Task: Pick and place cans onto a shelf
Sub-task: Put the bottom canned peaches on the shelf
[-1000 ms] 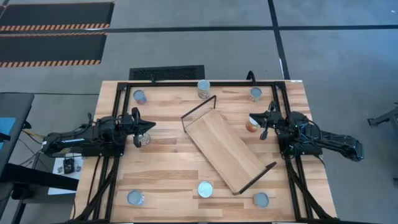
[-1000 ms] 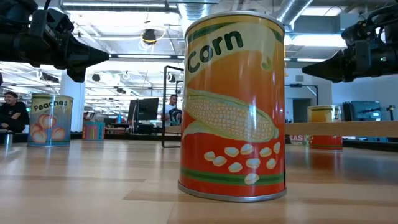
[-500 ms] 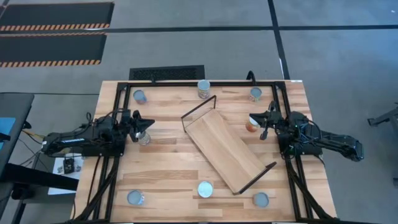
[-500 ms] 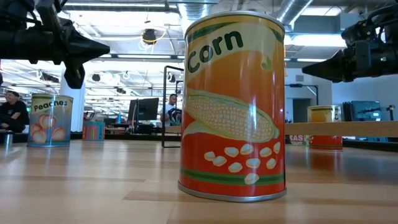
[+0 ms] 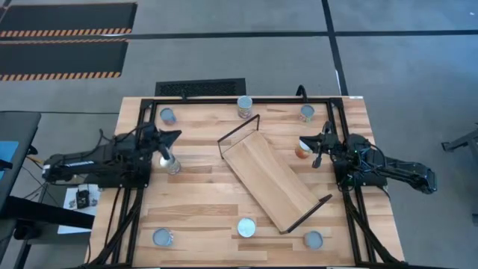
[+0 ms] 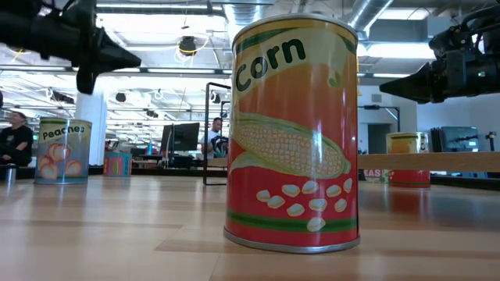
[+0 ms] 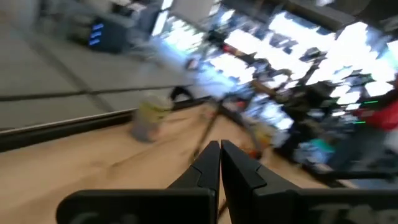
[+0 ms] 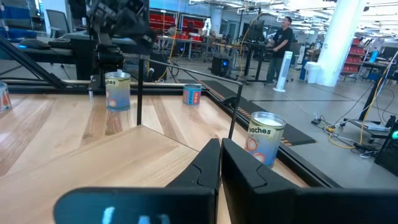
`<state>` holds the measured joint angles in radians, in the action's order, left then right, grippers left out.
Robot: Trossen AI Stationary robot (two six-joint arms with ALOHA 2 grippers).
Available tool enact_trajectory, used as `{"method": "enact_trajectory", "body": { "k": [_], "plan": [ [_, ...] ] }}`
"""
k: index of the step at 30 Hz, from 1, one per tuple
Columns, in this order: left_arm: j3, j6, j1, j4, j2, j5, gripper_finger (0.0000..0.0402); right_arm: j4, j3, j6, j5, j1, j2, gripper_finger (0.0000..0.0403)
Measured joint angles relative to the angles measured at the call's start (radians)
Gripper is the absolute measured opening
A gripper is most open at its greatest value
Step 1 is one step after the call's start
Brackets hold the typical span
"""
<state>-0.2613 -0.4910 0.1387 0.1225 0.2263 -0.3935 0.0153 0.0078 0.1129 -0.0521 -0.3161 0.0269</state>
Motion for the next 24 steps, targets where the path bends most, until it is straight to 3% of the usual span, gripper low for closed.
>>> {"method": "enact_trajectory", "body": {
  "k": [7, 15, 20, 24],
  "plan": [
    [-0.272, -0.084, 0.000, 0.270, 0.304, 0.001, 0.0000, 0.000, 0.000, 0.000, 0.000, 0.000, 0.000, 0.0038],
    [-0.563, -0.203, -0.013, 0.724, 0.601, 0.240, 0.0000, 0.000, 0.000, 0.000, 0.000, 0.000, 0.000, 0.0038],
    [-0.678, -0.296, -0.051, 0.975, 0.735, 0.258, 0.0000, 0.000, 0.000, 0.000, 0.000, 0.000, 0.000, 0.0038],
    [-0.699, -0.390, -0.098, 1.048, 0.813, 0.274, 0.0016, 0.000, 0.000, 0.000, 0.000, 0.000, 0.000, 0.0038]
  ]
}}
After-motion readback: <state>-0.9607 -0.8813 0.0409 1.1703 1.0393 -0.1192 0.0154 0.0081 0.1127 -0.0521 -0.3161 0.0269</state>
